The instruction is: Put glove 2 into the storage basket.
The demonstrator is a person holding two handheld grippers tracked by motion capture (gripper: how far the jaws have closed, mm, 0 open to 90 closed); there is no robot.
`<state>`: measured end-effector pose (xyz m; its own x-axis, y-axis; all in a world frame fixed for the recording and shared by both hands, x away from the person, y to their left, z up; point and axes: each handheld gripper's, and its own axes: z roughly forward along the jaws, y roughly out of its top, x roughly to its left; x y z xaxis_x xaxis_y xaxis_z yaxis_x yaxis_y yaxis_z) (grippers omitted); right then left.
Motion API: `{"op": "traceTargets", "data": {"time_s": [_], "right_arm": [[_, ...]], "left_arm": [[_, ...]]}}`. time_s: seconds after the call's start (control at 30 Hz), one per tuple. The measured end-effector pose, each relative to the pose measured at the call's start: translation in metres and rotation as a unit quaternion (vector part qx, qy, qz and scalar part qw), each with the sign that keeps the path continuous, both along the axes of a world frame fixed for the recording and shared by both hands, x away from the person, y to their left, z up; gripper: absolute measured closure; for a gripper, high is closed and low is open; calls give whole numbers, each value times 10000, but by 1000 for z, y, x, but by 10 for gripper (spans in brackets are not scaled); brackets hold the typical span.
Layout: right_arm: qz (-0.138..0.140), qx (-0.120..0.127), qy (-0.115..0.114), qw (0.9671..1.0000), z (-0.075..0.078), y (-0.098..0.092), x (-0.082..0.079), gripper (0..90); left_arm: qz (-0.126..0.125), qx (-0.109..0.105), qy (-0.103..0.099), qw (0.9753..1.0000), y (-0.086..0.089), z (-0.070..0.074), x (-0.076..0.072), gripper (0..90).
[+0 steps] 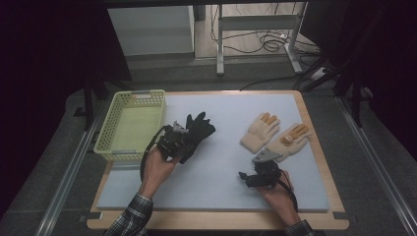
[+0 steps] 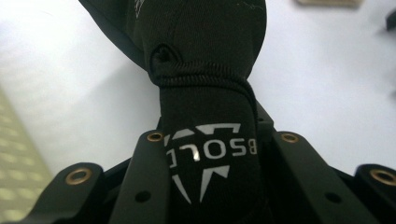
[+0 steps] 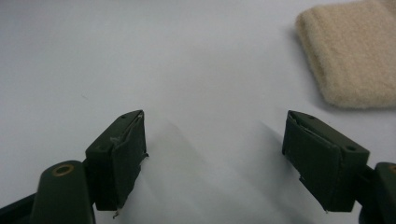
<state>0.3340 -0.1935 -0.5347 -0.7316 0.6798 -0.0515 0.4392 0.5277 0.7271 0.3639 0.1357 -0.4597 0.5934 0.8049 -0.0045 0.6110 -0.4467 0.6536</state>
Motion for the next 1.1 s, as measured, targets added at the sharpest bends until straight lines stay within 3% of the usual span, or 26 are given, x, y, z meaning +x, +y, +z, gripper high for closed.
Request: {"op": "traceTargets", "data": {"time_s": [0.27,0.6,0.87,1.1], "right_arm": [[4,-1,-7,10000,0,0,0,212],[7,-1,-11,10000,0,0,0,212],[5,7,-18,10000,0,0,0,211],[4,10,-18,10000,0,0,0,211]], "left_arm": [[293,67,-264,9992,20,24,10,699],[771,41,-439,9960,62,45,22,692],[1293,129,-483,9903,106,46,27,686],[1745,94,-422,9837,150,37,32,683]]}}
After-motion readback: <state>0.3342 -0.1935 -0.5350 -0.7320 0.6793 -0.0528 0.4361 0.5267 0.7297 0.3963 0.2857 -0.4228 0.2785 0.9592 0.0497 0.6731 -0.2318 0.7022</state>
